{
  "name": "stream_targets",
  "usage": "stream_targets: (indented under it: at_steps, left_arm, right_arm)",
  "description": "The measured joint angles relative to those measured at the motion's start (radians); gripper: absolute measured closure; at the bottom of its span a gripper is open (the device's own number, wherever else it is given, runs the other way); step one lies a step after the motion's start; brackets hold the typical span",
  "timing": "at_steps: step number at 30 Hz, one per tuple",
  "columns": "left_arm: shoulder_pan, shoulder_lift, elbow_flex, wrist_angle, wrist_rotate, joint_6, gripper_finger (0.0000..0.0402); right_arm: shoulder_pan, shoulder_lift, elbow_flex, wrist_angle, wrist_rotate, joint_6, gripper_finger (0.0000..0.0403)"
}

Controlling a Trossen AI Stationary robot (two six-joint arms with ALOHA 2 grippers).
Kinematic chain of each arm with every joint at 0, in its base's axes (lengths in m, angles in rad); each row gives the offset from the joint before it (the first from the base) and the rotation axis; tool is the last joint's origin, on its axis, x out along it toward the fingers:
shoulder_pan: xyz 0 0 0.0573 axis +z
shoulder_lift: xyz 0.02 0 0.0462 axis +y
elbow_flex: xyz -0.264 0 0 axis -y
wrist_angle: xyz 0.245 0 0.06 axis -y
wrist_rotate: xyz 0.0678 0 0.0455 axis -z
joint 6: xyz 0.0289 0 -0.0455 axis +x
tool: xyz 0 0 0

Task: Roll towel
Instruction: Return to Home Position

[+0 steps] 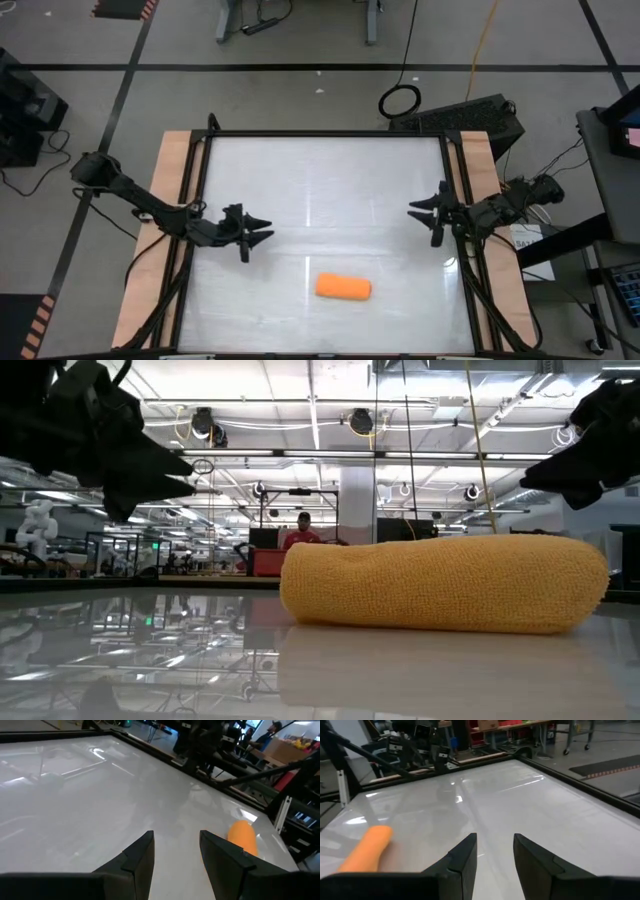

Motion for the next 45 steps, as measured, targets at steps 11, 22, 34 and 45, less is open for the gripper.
stream_targets:
  at_steps: [11,22,34,45]
  left_arm:
    - [0.0,0.001,-0.106,0.079,-0.034,-0.001,0.024]
    - [0.0,0.001,-0.109,0.058,-0.049,0.061,0.024]
    - [0.0,0.001,-0.109,0.054,-0.039,0.136,0.024]
    - [0.0,0.001,-0.11,0.052,0.016,0.136,0.024]
  right_arm:
    - [-0.024,0.0,0.0,0.001,-0.002,-0.04,0.0284]
    - [-0.024,0.0,0.001,0.002,-0.002,-0.054,0.0284]
    - [-0.023,0.001,0.001,0.024,0.031,-0.032,0.0284]
    - [-0.022,0.002,0.002,0.043,-0.032,0.143,0.0284]
